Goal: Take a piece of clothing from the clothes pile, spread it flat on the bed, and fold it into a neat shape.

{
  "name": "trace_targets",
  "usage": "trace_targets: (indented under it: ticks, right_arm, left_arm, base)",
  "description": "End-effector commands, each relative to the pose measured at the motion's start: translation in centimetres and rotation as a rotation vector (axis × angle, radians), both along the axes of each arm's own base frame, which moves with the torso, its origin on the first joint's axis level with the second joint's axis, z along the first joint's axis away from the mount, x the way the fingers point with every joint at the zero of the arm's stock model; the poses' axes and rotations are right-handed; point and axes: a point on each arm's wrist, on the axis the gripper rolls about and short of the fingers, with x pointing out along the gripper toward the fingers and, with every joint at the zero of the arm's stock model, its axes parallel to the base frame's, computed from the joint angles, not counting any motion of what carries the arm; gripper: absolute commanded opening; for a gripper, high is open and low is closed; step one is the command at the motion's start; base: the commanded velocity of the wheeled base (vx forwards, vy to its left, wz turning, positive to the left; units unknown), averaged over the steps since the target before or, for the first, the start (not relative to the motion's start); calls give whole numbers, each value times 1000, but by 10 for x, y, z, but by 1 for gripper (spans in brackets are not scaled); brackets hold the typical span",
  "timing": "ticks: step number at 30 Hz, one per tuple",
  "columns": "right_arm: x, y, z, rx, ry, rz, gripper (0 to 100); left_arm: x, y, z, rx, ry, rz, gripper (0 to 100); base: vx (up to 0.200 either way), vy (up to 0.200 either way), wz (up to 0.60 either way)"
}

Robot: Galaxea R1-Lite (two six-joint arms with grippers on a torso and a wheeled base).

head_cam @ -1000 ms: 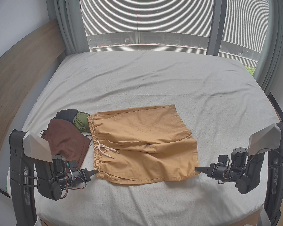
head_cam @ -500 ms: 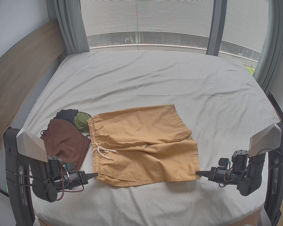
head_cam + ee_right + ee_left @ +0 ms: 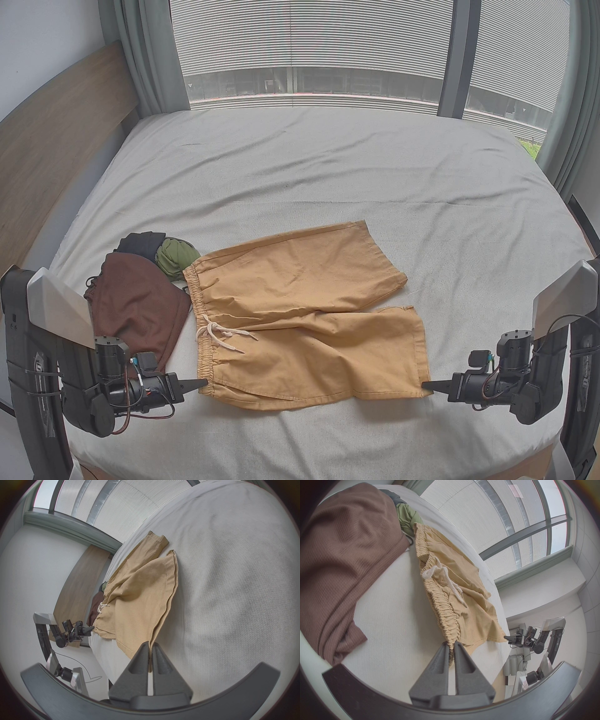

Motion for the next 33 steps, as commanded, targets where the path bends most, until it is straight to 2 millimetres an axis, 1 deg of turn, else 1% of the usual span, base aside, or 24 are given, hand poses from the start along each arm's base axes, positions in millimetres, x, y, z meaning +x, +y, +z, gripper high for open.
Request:
trace_targets:
  ticks: [1,7,8,19,25,31,33]
  right_arm:
    - [-9,-8,0,-24,15,-11,0]
    - [-18,-18,-1,-55,22,-20,0]
    - [-21,-18,-1,-64,23,-12,0]
    - [-36,-15,-1,-95,46,34,0]
    - [-41,-16,-1,-107,56,41,0]
    - [-40,-17,0,-108,46,44,0]
    - [-38,-16,4,-97,20,49,0]
  left_arm:
    - [-9,-1,1,-11,29,-21,0]
    - [-15,0,2,-5,40,-25,0]
    - [-19,0,3,3,43,-32,0]
    - [-44,2,2,57,78,-78,0]
    - [-56,2,2,56,102,-117,0]
    - [-54,2,1,58,86,-126,0]
    - [-52,3,2,54,72,-130,0]
  base:
    - [0,0,0]
    - [0,0,0]
    - [0,0,0]
    - [0,0,0]
    - [0,0,0]
    - [0,0,0]
    - [0,0,0]
